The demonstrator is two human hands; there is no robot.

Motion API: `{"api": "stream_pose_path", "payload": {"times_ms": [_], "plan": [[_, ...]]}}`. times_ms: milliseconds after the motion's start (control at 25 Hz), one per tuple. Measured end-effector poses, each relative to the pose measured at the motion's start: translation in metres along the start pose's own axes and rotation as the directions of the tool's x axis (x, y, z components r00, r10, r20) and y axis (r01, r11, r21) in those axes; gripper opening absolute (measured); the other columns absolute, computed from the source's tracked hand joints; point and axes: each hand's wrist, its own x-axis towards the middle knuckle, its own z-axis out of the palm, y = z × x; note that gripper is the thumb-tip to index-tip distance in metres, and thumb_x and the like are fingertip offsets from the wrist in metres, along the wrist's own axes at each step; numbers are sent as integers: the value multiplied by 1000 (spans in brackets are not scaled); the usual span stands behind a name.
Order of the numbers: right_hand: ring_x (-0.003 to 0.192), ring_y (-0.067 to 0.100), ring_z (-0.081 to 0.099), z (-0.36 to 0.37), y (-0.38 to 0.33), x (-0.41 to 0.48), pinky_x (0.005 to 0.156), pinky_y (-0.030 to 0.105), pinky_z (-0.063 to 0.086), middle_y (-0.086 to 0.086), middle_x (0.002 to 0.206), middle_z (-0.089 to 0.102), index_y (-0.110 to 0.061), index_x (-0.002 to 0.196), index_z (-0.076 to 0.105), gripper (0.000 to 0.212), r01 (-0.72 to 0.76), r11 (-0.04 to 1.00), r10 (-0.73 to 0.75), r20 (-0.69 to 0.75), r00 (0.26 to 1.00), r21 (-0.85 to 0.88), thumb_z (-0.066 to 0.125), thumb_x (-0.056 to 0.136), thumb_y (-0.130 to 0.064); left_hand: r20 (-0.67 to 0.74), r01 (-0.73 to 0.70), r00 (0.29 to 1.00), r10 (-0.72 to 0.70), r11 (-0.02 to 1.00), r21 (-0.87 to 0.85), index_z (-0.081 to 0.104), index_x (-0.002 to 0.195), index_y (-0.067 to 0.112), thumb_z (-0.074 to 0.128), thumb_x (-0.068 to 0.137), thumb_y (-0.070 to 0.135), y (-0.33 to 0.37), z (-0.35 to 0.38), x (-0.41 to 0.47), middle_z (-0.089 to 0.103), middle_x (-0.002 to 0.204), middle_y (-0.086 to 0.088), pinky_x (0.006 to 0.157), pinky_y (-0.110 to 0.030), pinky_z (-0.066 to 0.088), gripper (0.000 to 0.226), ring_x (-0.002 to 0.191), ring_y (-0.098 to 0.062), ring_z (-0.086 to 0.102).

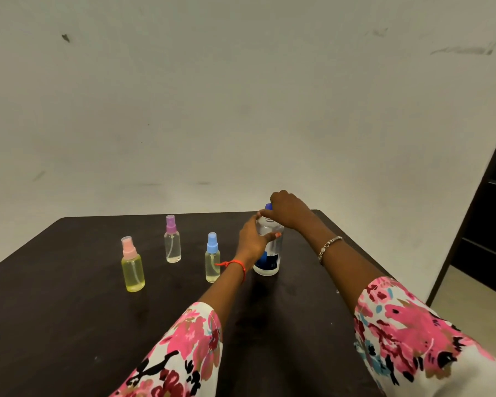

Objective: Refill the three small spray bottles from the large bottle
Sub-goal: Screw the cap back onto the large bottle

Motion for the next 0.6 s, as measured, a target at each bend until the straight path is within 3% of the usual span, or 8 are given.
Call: {"api": "stream_pose_path", "payload": {"times_ms": [120,200,280,360,440,600], "plan": [[83,29,56,11,-1,-1,67,31,38,18,103,59,0,99,54,51,-64,995,64,1,998,-74,45,90,-49,8,9,1000,-9,1000,30,41,130,12,68,78,15,0,1,-2,49,135,-8,102,-33,37,59,126,-26,43],[82,25,52,11,-2,0,71,32,40,18,102,56,-1,98,52,52,-93,992,91,37,995,80,46,89,-52,19,12,1000,-12,1000,25,38,134,11,67,79,13,2,0,-3,48,136,-9,103,-34,37,62,127,-26,43],[94,26,54,3,0,-1,76,29,43,16,115,55,1,111,53,44,-45,968,36,42,998,248,55,88,-36,12,14,1000,-14,1000,12,37,135,11,68,79,13,2,0,-3,48,136,-10,103,-35,37,64,126,-26,44],[97,23,55,-7,3,0,71,21,41,17,118,60,2,110,60,30,31,944,-49,48,998,328,58,83,-13,7,20,1000,-20,1000,19,37,134,11,69,78,13,3,1,-4,48,135,-10,103,-35,37,64,124,-26,45],[93,23,57,-11,3,2,67,21,39,19,112,63,3,103,65,25,52,952,-79,76,994,302,58,79,-3,8,20,1000,-20,999,28,38,133,12,68,78,14,2,1,-4,48,135,-10,102,-34,37,62,124,-25,44],[82,25,54,-2,0,5,62,25,38,17,100,61,5,98,60,29,20,977,-22,9,1000,211,63,83,-20,6,24,1000,-24,1000,-10,37,134,13,68,78,12,2,1,-4,46,137,-9,104,-34,36,64,127,-25,42]]}}
